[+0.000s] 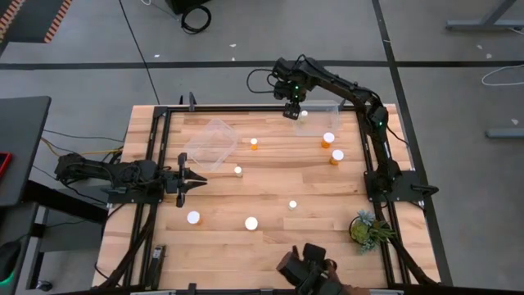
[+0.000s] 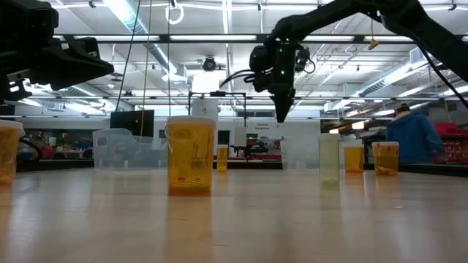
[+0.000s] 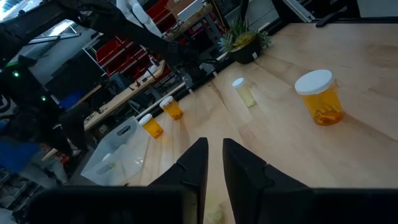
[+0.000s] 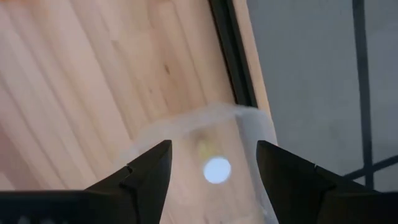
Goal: Pick and place medicine bottles into bin by pill shape (circle, oval)
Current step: Put the slim orange pill bottle into the right transparent bin
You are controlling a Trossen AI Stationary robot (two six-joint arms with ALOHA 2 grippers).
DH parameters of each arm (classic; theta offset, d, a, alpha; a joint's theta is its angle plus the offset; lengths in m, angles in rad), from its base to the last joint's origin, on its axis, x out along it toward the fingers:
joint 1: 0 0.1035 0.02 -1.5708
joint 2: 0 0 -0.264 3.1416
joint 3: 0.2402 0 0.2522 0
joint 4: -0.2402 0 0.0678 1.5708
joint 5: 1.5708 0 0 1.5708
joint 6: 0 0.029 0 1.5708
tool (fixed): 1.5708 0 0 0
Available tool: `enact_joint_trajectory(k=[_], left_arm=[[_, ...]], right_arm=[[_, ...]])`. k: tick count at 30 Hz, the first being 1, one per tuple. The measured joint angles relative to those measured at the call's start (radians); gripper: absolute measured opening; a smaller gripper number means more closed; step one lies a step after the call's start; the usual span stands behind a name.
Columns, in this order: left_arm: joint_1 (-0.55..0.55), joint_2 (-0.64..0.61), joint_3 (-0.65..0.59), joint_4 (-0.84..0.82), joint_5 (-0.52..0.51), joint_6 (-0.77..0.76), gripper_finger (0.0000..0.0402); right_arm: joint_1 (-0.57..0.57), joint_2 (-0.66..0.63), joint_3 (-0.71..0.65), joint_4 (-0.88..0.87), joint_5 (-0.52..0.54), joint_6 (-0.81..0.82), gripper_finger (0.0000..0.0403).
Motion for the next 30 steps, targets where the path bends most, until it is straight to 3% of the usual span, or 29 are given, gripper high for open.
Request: enact_joint_trajectory(k=[21,30], left_arm=[[0.0,0.0,0.0,0.0,0.0,0.0,0.0051],[0.0,0.0,0.0,0.0,0.0,0.0,0.006]], right_arm=[[0.203,0.0,0.0,0.2,-0.165,-0.07,0.0241],[0.272,0.0,-0.14,0.39,-0.217,-0.073,0.0241]])
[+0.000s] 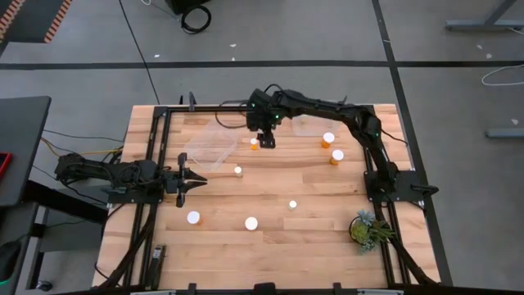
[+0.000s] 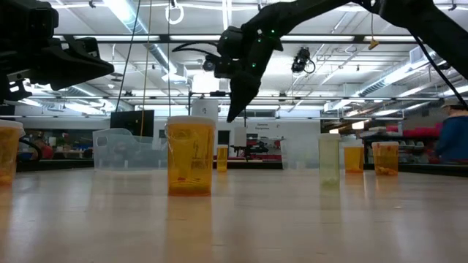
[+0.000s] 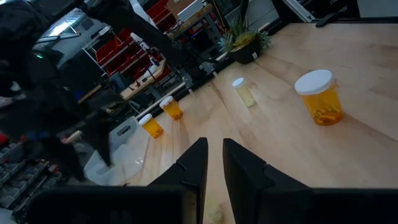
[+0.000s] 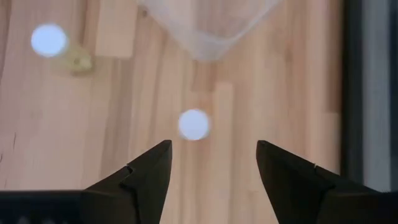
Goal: Pick and place medicine bottles into bin by pill shape (circle, oval)
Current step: Put the slim orange pill bottle into the right transparent bin
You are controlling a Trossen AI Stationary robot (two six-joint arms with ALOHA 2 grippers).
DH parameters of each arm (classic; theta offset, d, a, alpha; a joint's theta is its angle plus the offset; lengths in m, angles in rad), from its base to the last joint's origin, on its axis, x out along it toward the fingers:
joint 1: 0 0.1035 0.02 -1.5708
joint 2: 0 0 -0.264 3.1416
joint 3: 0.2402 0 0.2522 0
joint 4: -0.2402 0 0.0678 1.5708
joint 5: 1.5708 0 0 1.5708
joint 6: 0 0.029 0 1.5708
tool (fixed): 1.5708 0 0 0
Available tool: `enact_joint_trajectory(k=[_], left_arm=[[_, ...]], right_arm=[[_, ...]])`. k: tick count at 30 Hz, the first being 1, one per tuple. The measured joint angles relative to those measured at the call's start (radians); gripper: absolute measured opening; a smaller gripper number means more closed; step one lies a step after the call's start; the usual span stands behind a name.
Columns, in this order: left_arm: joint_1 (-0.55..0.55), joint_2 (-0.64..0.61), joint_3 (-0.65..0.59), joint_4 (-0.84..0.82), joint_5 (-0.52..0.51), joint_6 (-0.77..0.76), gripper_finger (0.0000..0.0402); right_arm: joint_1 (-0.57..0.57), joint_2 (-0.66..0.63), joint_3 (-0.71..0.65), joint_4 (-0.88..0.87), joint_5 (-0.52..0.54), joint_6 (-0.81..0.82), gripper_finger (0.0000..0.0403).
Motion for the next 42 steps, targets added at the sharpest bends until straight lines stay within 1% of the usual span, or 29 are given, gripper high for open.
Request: enact_joint_trajectory(k=[5,9,11,15,21,26,29,33,42], left_arm=[[0.0,0.0,0.0,0.0,0.0,0.0,0.0053],[0.0,0.0,0.0,0.0,0.0,0.0,0.0051],[0.0,0.0,0.0,0.0,0.0,0.0,0.0054],[0.0,0.0,0.0,0.0,0.0,0.0,0.0059],[0.0,0.0,0.0,0.0,0.0,0.0,0.0054],[0.0,0.0,0.0,0.0,0.0,0.0,0.0052],[0.0,0.0,0.0,0.0,0.0,0.0,0.0056],[0.0,0.0,0.0,0.0,0.0,0.0,0.006],[0.0,0.0,0.0,0.0,0.0,0.0,0.0052]], right_arm=[[0.024,0.0,-0.061,0.114,0.002,0.005,0.0241],[0.042,0.0,-0.07,0.209,0.002,0.001,0.0241],[0.047,0.0,-0.07,0.249,-0.019,0.0,0.0241],[0.044,0.0,-0.088,0.342,-0.103,0.006,0.0241],[0.042,0.0,-0.177,0.446,-0.106,0.007,0.0241],[0.031,0.002,-0.233,0.454,-0.03,0.022,0.0241],[0.016,0.0,-0.255,0.452,-0.036,0.055,0.0241],[0.004,0.0,-0.266,0.448,-0.04,0.06,0.0241],[0.004,0.001,-0.266,0.443,-0.073,0.071,0.0241]])
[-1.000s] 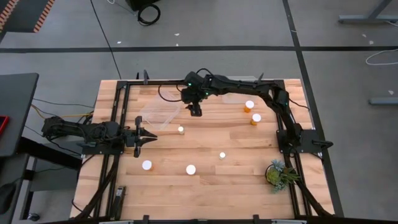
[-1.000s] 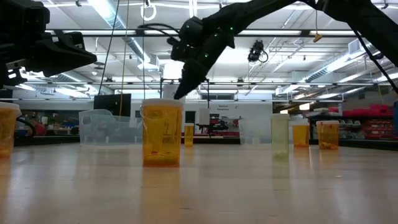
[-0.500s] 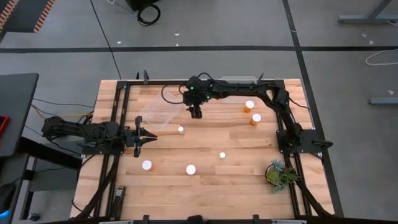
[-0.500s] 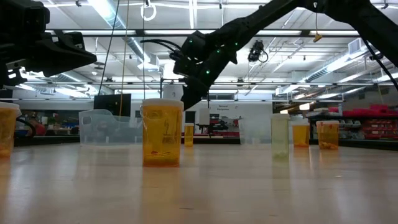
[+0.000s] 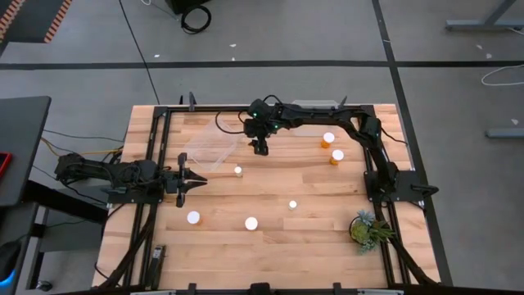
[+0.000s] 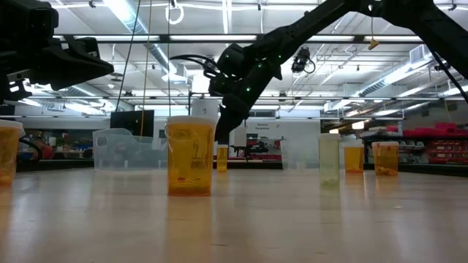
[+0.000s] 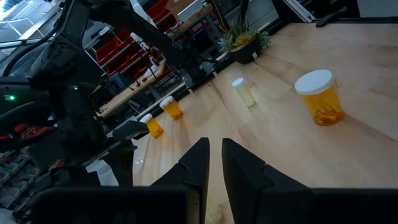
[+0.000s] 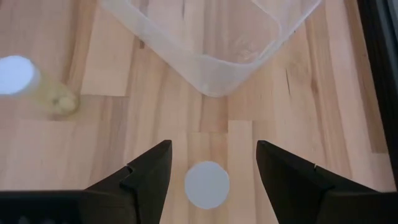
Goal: Pick and place medicine bottles into bin by pill shape (circle, oval)
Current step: Put the slim orange pill bottle into the right transparent bin
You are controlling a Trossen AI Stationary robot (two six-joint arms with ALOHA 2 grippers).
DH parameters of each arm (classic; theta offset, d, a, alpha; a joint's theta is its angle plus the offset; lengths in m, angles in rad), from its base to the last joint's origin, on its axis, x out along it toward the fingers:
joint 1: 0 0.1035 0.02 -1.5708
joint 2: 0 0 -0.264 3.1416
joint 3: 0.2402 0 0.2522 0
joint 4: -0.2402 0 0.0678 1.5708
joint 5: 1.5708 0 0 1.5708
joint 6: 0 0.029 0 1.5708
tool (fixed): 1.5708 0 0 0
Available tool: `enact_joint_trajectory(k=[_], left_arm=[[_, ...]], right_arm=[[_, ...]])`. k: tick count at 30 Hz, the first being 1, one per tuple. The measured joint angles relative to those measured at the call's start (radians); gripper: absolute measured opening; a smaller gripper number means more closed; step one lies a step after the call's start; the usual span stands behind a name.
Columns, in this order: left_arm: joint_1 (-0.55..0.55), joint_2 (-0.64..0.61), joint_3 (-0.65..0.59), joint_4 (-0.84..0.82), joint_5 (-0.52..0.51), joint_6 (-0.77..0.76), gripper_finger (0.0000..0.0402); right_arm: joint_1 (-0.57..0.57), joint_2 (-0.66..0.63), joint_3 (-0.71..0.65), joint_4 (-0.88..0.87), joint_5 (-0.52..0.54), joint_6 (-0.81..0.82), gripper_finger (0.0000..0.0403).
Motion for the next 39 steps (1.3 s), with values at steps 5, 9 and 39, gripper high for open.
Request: enact_joint_trajectory(k=[5,9,39], left_arm=[[0.0,0.0,0.0,0.0,0.0,0.0,0.0059],[0.0,0.0,0.0,0.0,0.0,0.0,0.0058],[0.0,0.0,0.0,0.0,0.0,0.0,0.0053]], right_arm=[[0.0,0.0,-0.006,0.003,-0.002,-0.003,0.0241],[-0.008,0.0,-0.051,0.018,-0.002,-0.002,0.0241],[-0.021,-0.001,-0.082,0.035,0.039,0.003,0.0137]])
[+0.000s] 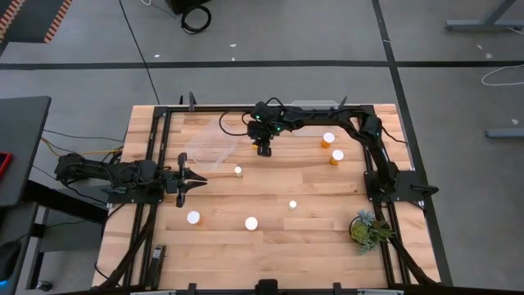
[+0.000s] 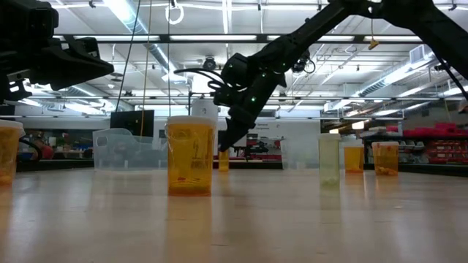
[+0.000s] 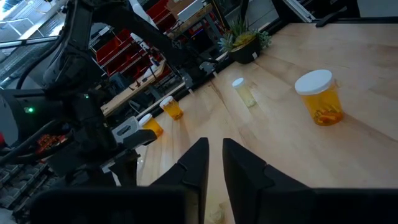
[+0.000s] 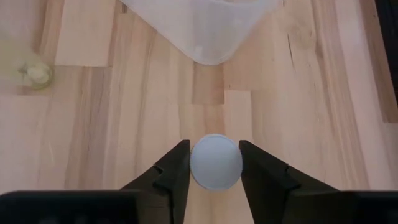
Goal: Pick and place medicine bottles into bin by pill shape (circle, oval)
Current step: Put the slim orange pill bottle into the right transparent bin
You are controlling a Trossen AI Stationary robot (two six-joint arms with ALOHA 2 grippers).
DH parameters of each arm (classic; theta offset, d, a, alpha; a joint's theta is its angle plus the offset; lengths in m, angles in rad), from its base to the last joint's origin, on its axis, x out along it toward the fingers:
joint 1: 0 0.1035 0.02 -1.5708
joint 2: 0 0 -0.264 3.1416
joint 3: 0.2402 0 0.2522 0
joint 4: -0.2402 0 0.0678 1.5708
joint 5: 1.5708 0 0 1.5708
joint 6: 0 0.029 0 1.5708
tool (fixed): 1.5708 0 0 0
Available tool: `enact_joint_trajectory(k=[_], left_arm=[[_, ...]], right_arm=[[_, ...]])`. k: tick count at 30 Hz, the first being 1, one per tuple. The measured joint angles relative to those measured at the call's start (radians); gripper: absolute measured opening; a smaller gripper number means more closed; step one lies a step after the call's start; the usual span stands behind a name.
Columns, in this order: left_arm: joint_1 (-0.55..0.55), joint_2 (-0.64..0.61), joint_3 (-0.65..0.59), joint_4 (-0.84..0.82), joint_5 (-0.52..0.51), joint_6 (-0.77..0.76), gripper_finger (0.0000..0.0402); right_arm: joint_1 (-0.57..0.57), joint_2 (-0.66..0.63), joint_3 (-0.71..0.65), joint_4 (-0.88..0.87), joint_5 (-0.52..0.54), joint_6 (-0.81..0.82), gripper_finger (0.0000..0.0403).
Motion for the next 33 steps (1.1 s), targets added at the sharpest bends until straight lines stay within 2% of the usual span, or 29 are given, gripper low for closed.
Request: enact_joint_trajectory(k=[7,20,25,33], left_arm=[[0.0,0.0,0.0,0.0,0.0,0.0,0.0058],[0.0,0.0,0.0,0.0,0.0,0.0,0.0055],[0.0,0.0,0.0,0.0,0.0,0.0,0.0054],[0.0,0.0,0.0,0.0,0.0,0.0,0.0058]], right_arm=[[-0.023,-0.032,-0.003,-0.069,0.011,0.012,0.0136],[-0.117,-0.263,-0.008,-0.204,0.027,0.045,0.0136],[-0.153,-0.389,-0.1,-0.182,0.064,0.054,0.0136],[-0.256,-0.611,-0.34,-0.104,0.168,0.103,0.0136]])
